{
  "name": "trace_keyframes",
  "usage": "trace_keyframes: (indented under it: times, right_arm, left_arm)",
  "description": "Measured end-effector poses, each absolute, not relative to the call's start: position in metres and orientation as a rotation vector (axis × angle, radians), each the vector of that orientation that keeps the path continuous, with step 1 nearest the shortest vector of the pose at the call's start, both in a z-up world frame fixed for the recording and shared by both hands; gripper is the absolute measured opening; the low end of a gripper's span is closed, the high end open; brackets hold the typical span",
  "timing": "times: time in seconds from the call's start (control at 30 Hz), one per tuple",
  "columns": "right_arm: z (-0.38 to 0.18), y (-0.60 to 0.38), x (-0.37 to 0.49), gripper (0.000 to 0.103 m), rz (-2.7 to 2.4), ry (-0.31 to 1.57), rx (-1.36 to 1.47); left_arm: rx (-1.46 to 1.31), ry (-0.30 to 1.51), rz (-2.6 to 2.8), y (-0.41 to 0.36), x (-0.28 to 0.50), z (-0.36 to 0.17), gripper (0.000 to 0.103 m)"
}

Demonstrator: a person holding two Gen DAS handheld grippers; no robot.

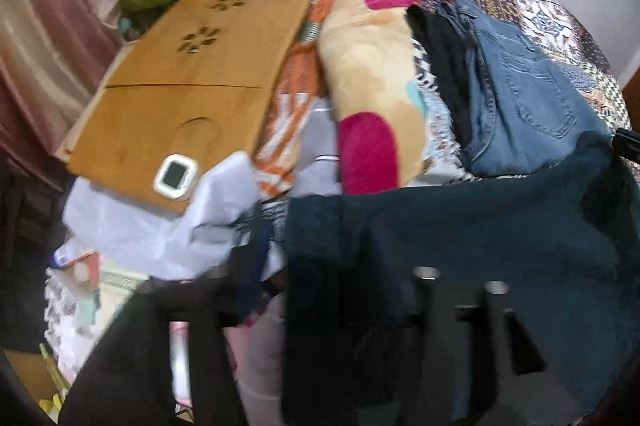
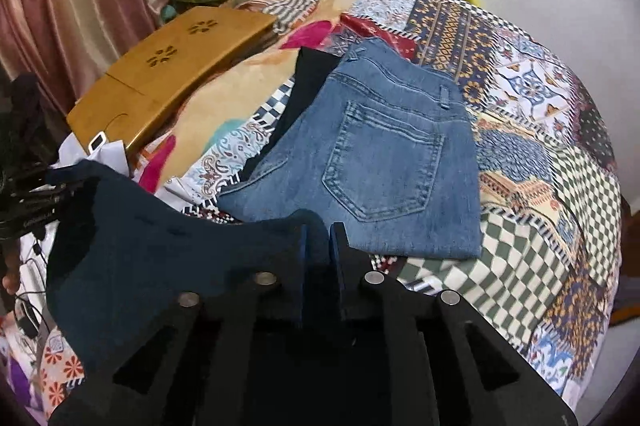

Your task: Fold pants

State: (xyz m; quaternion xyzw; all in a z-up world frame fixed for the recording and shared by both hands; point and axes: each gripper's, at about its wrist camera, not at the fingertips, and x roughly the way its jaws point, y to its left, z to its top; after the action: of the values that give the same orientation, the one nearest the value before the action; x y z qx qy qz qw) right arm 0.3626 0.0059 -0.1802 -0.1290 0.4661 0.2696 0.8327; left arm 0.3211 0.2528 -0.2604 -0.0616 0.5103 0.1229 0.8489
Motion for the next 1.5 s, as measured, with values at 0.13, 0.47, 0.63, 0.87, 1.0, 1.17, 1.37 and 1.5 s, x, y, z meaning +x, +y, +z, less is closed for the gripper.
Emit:
trace_keyframes:
  times: [0.13, 0.47, 0.63, 0.87, 1.0, 1.17, 1.37, 1.5]
  right_arm:
    - [-0.163, -0.014, 0.342, 0.045, 0.572, 0.964, -0.235]
    - [-0.158, -0.089, 0.276, 0.051, 0.475, 0.957, -0.202]
    - [-0.163, -0.127, 0.255, 0.052, 0.392, 1.005, -0.122]
    - [-0.155, -0.156, 0.238, 0.052, 0.323, 0.981, -0.044]
    - [-0.166, -0.157, 0.232, 0.052, 0.328, 0.996, -0.014]
    - [-0.204, -0.152, 0.227, 0.052, 0.317, 1.097, -0.012]
    - [-0.21, -0.172, 0.204, 0.064, 0.32, 1.073, 0.029]
    - [-0.204, -0.2, 0.196, 0.064, 0.268, 1.062, 0.051]
  left_arm:
    - [-0.173, 1.093, 0.227, 0.257, 0.293, -0.26, 0.08]
    - [-0.436, 1.242, 0.132, 0.259, 0.238, -0.305, 0.065]
    - [-0.359, 1.153, 0.128, 0.245, 0.223, -0.283, 0.034]
    - [-0.312, 1.031, 0.22, 0.271, 0.21, -0.245, 0.031]
    - [-0.296, 1.12, 0.199, 0.268, 0.208, -0.271, 0.032]
    - [-0.248, 1.185, 0.204, 0.253, 0.203, -0.293, 0.038]
    - [-0.216, 1.141, 0.247, 0.251, 0.201, -0.266, 0.061]
    - [-0.217, 1.077, 0.238, 0.242, 0.207, -0.237, 0.068]
